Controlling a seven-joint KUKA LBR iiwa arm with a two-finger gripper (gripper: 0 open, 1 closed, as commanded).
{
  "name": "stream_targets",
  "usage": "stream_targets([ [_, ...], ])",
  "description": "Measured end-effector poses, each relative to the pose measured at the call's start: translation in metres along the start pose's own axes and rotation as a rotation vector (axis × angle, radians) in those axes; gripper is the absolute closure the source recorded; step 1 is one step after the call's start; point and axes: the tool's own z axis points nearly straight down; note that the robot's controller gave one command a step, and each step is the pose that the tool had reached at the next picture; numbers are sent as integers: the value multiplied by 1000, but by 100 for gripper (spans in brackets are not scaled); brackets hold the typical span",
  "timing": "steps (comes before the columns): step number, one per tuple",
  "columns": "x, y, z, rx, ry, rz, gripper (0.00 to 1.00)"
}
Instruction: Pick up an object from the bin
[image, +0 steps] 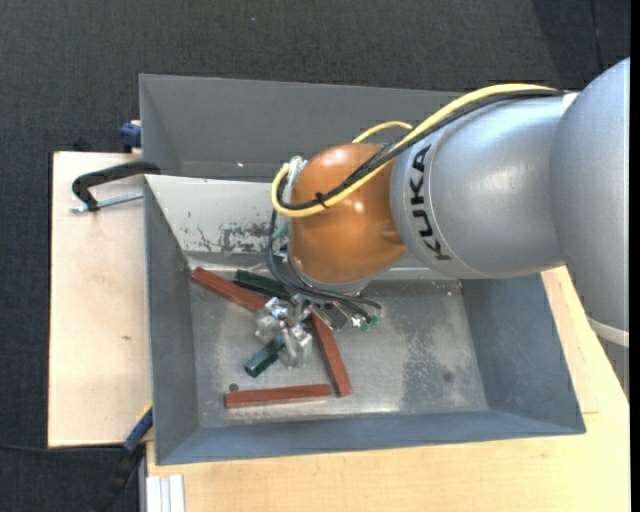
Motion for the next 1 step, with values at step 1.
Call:
stream_targets([
  [1,-3,-8,-125,1,0,-2,100],
])
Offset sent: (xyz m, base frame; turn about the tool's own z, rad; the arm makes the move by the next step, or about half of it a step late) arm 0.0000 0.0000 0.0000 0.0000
